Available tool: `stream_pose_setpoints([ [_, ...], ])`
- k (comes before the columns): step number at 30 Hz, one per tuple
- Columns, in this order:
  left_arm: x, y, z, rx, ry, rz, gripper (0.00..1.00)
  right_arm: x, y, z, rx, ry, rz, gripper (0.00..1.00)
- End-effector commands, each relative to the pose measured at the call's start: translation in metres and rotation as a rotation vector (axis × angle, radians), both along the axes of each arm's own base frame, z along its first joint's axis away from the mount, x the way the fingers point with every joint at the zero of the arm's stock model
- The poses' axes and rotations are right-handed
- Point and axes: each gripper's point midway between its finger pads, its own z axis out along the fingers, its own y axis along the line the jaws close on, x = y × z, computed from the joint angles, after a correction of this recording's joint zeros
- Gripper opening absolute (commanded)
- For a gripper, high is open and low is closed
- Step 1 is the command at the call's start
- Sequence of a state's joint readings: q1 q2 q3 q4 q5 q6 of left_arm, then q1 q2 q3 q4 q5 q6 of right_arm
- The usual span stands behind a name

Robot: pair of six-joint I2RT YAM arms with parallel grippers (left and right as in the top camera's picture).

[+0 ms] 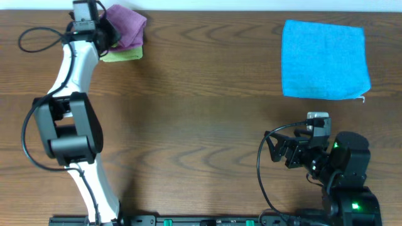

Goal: Fold the cloth
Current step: 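Move the held pink cloth onto the green cloth stack at far left, then lower the pink cloth onto the stack and adjust it with the left gripper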

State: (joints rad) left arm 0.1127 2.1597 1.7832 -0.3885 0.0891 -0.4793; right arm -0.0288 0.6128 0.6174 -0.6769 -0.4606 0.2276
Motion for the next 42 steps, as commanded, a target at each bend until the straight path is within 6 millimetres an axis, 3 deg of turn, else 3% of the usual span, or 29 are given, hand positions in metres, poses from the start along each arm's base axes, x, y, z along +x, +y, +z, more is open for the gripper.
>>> stream_pose_setpoints([
  [1, 0.000, 0.010, 0.044, 0.044, -0.073, 0.002, 0.68, -0.001, 0.000, -0.001, 0.015, 0.007, -0.007, 0.99],
  [10, -0.007, 0.009, 0.068, 0.046, -0.099, 0.002, 0.75, -0.001, 0.000, -0.001, 0.015, 0.007, -0.007, 0.99],
  [15, -0.001, -0.006, 0.074, -0.012, -0.138, -0.060, 0.72, -0.001, 0.000, -0.001, 0.015, 0.007, -0.007, 0.99],
  [18, 0.007, -0.019, 0.084, -0.050, -0.192, -0.111, 0.59, -0.001, 0.000, -0.001, 0.015, 0.007, -0.007, 0.99],
  [20, 0.011, -0.026, 0.090, -0.067, -0.219, -0.135, 0.37, -0.001, 0.000, -0.001, 0.015, 0.007, -0.007, 0.99],
  [23, 0.013, -0.030, 0.092, -0.078, -0.231, -0.133, 0.13, -0.001, 0.000, -0.001, 0.015, 0.007, -0.007, 0.99],
  [25, 0.016, -0.033, 0.090, -0.085, -0.236, -0.133, 0.06, -0.001, 0.000, -0.001, 0.015, 0.007, -0.007, 0.99],
  [35, 0.051, -0.040, 0.049, -0.125, -0.286, -0.112, 0.06, -0.001, 0.000, -0.001, 0.015, 0.007, -0.007, 0.99],
  [42, 0.057, -0.030, 0.006, -0.114, -0.233, -0.051, 0.06, -0.001, 0.000, -0.001, 0.015, 0.007, -0.007, 0.99],
])
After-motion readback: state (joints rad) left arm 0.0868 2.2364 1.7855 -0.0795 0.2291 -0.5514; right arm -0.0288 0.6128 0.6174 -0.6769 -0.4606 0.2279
